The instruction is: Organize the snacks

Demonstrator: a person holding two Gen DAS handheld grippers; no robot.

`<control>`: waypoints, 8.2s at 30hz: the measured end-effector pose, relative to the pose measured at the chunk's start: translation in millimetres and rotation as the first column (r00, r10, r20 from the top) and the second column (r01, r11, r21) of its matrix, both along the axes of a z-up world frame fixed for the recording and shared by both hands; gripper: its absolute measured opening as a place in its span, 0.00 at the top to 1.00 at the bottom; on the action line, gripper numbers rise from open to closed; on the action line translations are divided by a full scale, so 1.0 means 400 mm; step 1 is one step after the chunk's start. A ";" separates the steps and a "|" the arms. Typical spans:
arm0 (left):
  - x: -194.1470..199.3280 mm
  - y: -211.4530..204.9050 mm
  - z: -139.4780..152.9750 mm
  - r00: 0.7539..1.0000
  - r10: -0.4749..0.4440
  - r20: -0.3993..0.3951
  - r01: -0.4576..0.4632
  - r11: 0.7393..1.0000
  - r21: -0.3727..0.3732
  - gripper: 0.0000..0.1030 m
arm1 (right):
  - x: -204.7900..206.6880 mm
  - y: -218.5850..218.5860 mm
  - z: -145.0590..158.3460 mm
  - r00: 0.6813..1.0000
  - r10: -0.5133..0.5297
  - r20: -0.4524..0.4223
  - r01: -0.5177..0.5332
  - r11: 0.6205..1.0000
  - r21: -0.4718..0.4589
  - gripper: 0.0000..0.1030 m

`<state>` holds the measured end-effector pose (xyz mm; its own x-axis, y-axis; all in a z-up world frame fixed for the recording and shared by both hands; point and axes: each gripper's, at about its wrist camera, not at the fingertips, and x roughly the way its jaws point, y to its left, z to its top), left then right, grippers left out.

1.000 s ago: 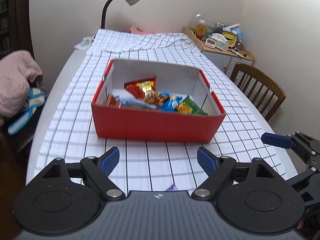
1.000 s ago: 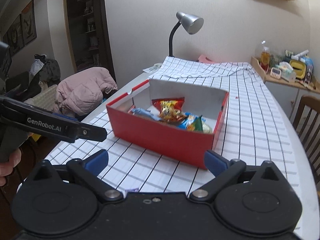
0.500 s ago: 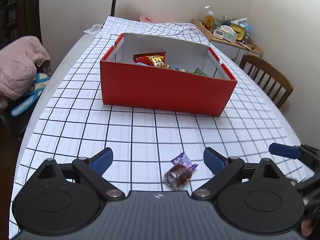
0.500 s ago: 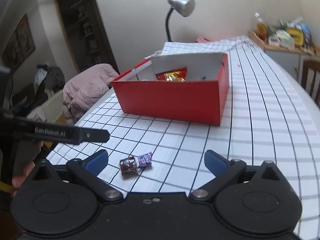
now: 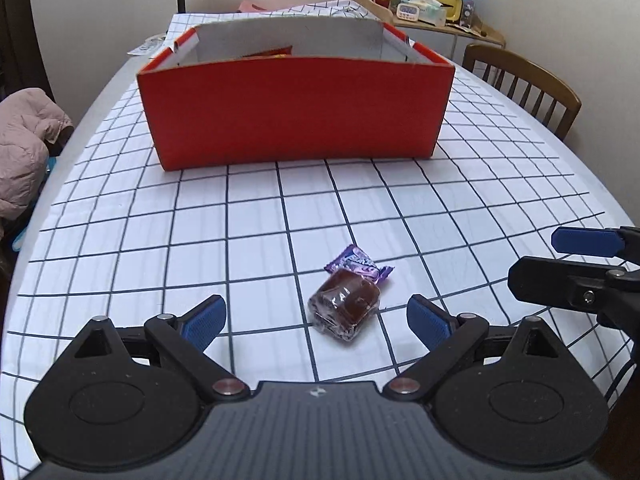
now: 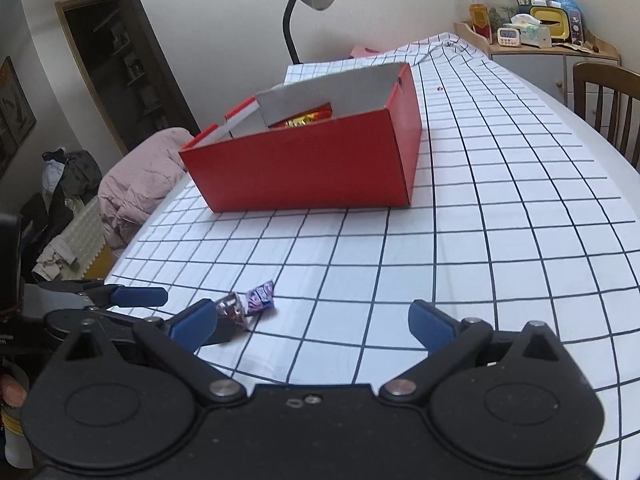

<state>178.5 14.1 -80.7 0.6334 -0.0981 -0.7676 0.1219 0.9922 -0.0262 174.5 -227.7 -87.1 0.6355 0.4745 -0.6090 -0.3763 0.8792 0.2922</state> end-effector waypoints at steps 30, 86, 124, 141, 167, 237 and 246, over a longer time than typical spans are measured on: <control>-0.016 0.092 -0.026 0.991 0.136 0.009 -0.134 0.982 -0.129 0.59 | 0.042 0.143 -0.033 0.987 0.160 0.013 -0.156 0.972 -0.177 0.26; -0.015 0.051 0.290 0.966 0.193 0.171 -0.178 0.979 -0.098 0.59 | 0.027 0.089 0.210 0.974 0.105 0.202 -0.088 0.992 -0.094 0.78; 0.534 0.061 0.212 0.988 0.154 0.008 -0.154 0.988 0.022 0.59 | 0.486 0.180 0.143 0.994 -0.022 0.104 0.046 0.971 -0.233 0.76; 0.575 0.054 0.150 0.990 0.138 -0.022 -0.137 0.989 0.050 0.43 | 0.505 0.190 0.095 0.998 0.000 0.056 0.014 0.968 -0.249 0.67; 0.319 0.027 0.295 0.978 0.111 0.175 -0.112 0.994 -0.005 0.19 | 0.294 0.100 0.238 0.977 0.006 0.211 0.027 0.988 -0.155 0.06; -0.085 0.024 0.333 0.938 0.155 0.310 -0.118 0.984 -0.133 0.04 | -0.049 0.007 0.270 0.950 -0.068 0.305 0.064 0.998 0.024 0.00; -0.085 0.021 0.333 0.940 0.146 0.309 -0.110 0.985 -0.132 0.04 | -0.054 0.003 0.267 0.950 -0.075 0.303 0.067 0.997 0.036 0.00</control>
<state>144.6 22.5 52.6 0.8543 -0.0735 -0.5146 0.0141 0.9929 -0.1183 153.0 -226.6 19.6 0.8209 0.4346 -0.3705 -0.3880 0.9005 0.1965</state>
